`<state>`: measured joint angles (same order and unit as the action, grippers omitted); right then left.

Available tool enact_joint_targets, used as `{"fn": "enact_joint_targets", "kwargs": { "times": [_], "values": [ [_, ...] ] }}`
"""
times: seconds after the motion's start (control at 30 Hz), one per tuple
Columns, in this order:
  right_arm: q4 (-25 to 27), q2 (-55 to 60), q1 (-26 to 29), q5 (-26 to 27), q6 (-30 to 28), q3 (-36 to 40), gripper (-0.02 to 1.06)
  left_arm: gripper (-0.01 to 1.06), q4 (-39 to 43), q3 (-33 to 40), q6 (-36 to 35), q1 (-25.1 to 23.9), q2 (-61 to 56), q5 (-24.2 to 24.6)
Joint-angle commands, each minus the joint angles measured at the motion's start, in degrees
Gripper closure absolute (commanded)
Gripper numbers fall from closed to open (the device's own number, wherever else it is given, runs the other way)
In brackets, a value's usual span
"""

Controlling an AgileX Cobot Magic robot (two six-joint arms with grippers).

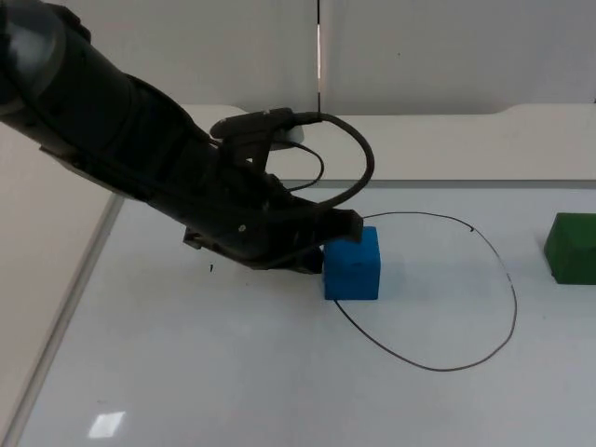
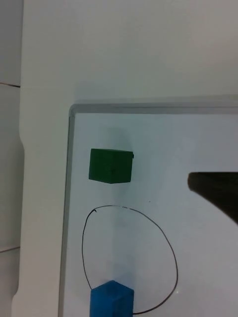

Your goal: Push the two cubes into the marked area.

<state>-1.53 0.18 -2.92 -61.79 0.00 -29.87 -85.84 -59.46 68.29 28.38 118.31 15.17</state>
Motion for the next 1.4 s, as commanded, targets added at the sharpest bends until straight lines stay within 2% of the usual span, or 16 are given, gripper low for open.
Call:
{"fn": "enact_joint_targets", "kwargs": {
  "times": [0.0,0.3,0.43,0.73,1.0,1.37],
  "values": [
    [0.1,-0.2,0.3,0.0,0.0,0.3,-0.01,1.05,-0.4,-0.4,0.0,0.4,0.0,-0.1],
    [0.1,-0.2,0.3,0.0,0.0,0.3,-0.01,1.05,-0.3,-1.9,0.0,0.9,0.0,1.0],
    [0.1,-0.2,0.3,0.0,0.0,0.3,-0.01,1.05,-0.3,-2.0,0.2,2.7,0.5,-0.8],
    [0.1,-0.2,0.3,0.0,0.0,0.3,-0.01,1.05,-0.3,-2.2,0.3,3.1,0.6,-1.8],
    [0.1,-0.2,0.3,0.0,0.0,0.3,-0.01,1.05,-0.5,-3.1,0.3,3.6,0.6,-0.7],
    [0.1,-0.2,0.3,0.0,0.0,0.3,-0.01,1.05,4.8,-3.1,-0.1,3.6,-1.1,-0.7]
  ]
}}
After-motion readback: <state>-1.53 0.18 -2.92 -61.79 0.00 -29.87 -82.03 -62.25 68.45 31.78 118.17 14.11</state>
